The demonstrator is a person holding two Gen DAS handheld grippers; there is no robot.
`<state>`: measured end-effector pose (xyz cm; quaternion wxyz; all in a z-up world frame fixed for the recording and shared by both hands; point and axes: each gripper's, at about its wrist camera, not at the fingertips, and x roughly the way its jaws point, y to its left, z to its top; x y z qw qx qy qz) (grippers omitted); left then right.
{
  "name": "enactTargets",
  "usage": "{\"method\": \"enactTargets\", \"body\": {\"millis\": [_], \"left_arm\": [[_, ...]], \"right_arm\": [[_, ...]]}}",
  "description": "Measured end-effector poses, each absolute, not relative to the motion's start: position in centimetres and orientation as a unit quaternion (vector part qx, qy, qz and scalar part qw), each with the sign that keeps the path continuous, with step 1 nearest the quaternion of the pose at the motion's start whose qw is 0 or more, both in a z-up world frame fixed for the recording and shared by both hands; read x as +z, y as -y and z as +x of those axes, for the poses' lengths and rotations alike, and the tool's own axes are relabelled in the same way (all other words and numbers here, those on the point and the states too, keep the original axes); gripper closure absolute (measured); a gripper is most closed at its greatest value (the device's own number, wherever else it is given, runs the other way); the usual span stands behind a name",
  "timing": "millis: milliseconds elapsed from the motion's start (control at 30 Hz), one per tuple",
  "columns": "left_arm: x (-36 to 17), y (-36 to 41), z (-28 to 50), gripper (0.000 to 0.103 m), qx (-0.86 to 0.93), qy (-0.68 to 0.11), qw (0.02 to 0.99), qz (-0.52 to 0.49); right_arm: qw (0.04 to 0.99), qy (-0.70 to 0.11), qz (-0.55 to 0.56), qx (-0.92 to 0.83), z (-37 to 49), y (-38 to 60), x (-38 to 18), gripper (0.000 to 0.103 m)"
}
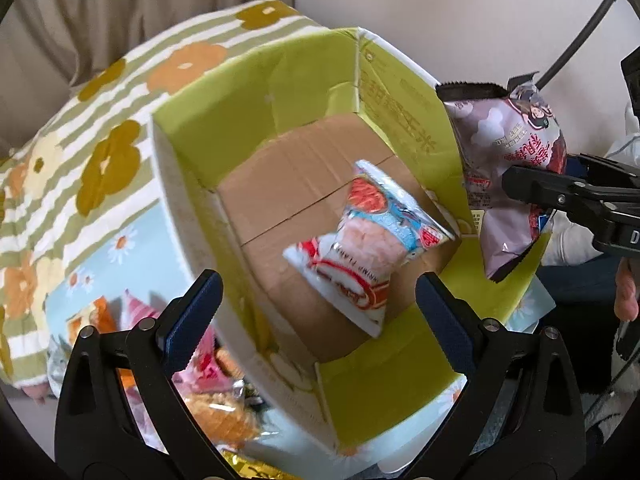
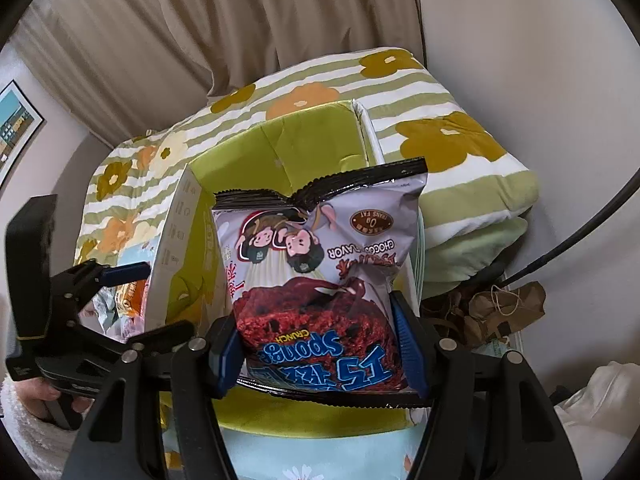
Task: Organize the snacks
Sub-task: 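Carry both bags over the cardboard box and open both tools to drop them, then move both tools back over the snack pile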
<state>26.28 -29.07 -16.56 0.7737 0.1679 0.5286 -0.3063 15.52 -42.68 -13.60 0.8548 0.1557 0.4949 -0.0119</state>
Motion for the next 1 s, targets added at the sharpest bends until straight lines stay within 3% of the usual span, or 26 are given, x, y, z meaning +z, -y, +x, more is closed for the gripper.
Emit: {"method": "enactTargets", "body": {"millis": [367,400,433,500,1000], "left_arm": [[-15.0,26.1,24.9,0.006,-0.284,-0.514,0.797,0.14],[-14.9,26.0,24.7,0.006,-0.283,-0.514,0.798,0.137],[-14.8,25.8,24.5,0.006,-0.28,-0.514,0.799,0.135],[-14.5,25.3,24.0,0.006,-0.276,-0.511,0.804,0.131],[-11.8,21.0,18.9,0.006,-0.223,-0.472,0.848,0.093]], "right_arm": [[0.86,-0.5,0.102,-0.001,16.0,40.5,-14.1,0.04],[0.863,-0.496,0.096,-0.006,15.8,40.3,-14.1,0.031],[0.866,-0.492,0.089,-0.011,15.6,40.2,-14.1,0.012],[0.876,-0.476,0.079,-0.013,15.0,40.0,-13.8,0.0],[0.901,-0.424,0.087,0.038,11.1,39.5,-10.3,0.0]]}}
